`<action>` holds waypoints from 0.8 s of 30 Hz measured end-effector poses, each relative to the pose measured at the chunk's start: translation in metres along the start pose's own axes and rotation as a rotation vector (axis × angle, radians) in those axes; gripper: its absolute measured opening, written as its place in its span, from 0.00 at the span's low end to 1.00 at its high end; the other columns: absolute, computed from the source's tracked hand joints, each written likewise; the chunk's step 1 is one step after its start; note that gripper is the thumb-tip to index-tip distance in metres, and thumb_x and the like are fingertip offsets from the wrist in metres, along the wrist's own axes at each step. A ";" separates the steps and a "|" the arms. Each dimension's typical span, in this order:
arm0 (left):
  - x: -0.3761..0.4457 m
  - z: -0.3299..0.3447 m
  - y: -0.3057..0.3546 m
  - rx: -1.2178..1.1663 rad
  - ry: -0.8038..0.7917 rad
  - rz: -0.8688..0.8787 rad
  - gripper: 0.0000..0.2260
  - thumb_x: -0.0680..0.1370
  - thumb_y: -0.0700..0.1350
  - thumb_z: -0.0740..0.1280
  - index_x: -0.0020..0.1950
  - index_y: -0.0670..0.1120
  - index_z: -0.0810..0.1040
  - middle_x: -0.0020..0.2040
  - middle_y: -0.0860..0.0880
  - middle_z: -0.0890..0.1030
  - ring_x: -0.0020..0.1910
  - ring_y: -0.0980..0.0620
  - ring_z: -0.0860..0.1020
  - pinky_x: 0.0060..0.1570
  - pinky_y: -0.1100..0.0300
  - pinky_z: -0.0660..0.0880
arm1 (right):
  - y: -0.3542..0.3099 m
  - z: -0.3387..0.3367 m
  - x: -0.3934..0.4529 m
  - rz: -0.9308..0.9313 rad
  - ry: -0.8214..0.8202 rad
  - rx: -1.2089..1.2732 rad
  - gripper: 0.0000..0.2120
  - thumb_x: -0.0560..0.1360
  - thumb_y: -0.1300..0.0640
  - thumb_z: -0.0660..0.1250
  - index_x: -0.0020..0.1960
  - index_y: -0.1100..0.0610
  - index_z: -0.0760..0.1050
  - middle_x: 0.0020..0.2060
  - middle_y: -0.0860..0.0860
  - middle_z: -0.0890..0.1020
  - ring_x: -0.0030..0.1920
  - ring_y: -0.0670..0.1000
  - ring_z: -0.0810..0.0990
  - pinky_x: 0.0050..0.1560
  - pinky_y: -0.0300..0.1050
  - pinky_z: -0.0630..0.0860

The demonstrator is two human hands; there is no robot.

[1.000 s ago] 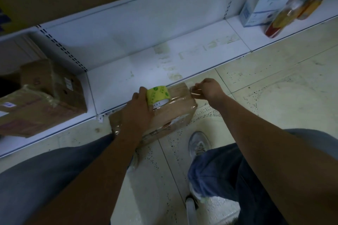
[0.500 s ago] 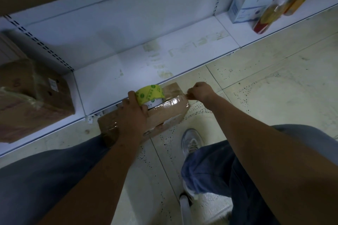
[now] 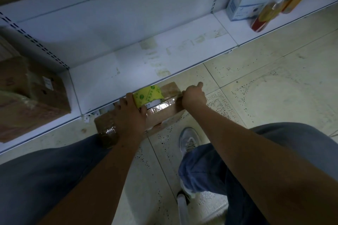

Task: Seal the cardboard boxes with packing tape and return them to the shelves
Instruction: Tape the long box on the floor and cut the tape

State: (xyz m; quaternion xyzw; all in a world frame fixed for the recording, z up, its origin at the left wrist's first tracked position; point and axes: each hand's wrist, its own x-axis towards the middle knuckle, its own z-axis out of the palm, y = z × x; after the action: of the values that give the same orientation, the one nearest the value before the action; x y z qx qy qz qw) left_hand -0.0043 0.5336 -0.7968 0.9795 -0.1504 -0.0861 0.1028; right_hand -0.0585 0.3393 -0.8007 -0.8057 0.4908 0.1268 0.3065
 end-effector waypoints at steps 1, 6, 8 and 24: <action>0.001 0.000 0.000 0.001 -0.007 -0.009 0.23 0.79 0.54 0.61 0.69 0.43 0.66 0.57 0.38 0.75 0.54 0.37 0.76 0.49 0.44 0.76 | 0.001 0.002 -0.002 0.007 0.061 -0.047 0.31 0.82 0.54 0.63 0.78 0.66 0.54 0.78 0.61 0.52 0.66 0.61 0.72 0.59 0.51 0.74; 0.002 0.000 0.000 0.023 -0.016 -0.012 0.23 0.79 0.55 0.60 0.70 0.44 0.65 0.59 0.38 0.74 0.55 0.37 0.76 0.50 0.44 0.76 | 0.008 -0.001 -0.019 -0.329 0.413 -0.076 0.28 0.81 0.60 0.61 0.78 0.62 0.56 0.77 0.58 0.62 0.64 0.59 0.74 0.60 0.52 0.76; 0.003 0.001 -0.002 0.041 -0.019 -0.011 0.23 0.79 0.55 0.58 0.70 0.44 0.65 0.59 0.38 0.74 0.55 0.36 0.76 0.52 0.42 0.76 | 0.008 0.009 -0.033 -0.549 0.347 -0.134 0.28 0.79 0.62 0.61 0.77 0.63 0.61 0.73 0.59 0.69 0.67 0.59 0.73 0.67 0.52 0.73; -0.009 -0.104 -0.059 0.456 -0.171 0.413 0.29 0.76 0.47 0.71 0.74 0.44 0.65 0.60 0.40 0.73 0.58 0.40 0.73 0.48 0.49 0.72 | 0.015 0.025 -0.038 -0.650 0.011 -0.479 0.39 0.82 0.37 0.46 0.80 0.60 0.36 0.80 0.54 0.40 0.79 0.49 0.36 0.74 0.40 0.39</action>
State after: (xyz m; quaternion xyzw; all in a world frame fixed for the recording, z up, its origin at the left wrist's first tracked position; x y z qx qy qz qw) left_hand 0.0242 0.6098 -0.7084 0.9152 -0.3696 -0.1093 -0.1172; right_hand -0.0877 0.3767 -0.8064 -0.9682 0.1685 0.1299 0.1314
